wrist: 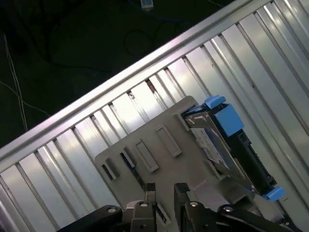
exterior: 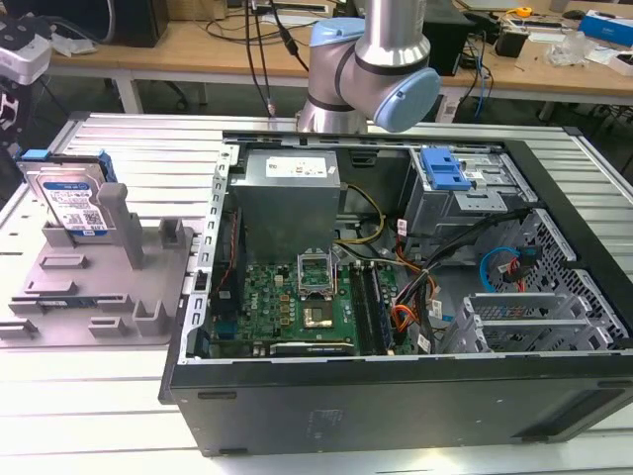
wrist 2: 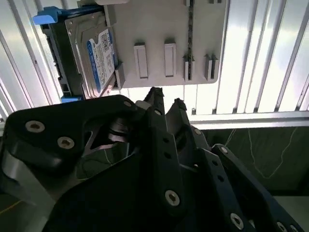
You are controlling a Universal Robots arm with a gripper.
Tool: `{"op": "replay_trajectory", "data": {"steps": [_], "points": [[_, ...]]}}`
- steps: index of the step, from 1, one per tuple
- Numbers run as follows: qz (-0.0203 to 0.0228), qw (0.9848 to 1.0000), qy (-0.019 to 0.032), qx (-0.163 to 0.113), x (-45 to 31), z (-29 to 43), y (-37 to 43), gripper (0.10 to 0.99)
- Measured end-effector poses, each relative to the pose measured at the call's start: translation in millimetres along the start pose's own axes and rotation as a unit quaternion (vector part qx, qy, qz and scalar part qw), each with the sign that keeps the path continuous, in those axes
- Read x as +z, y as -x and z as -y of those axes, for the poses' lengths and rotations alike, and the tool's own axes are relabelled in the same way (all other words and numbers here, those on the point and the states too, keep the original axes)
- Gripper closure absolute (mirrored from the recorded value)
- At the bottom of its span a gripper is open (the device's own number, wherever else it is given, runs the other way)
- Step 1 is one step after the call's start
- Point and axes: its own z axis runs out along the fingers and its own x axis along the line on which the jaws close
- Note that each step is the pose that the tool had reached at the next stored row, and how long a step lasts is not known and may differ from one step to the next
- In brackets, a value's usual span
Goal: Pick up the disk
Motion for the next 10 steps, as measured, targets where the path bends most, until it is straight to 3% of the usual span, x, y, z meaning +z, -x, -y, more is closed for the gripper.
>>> {"op": "replay_trajectory", "data": {"steps": [1, 2, 5, 10], "points": [[-0.0003, 1.0000, 0.0000, -0.009, 0.0, 0.0, 0.0, 0.792], [-0.0009, 0.9997, -0.0001, -0.024, 0.0, 0.1, 0.1, 0.671], [-0.0025, 0.9980, -0.0002, -0.063, 0.1, 0.3, 0.2, 0.545], [-0.0031, 0.9926, -0.0043, -0.121, 0.8, 0.5, 0.4, 0.545]]}}
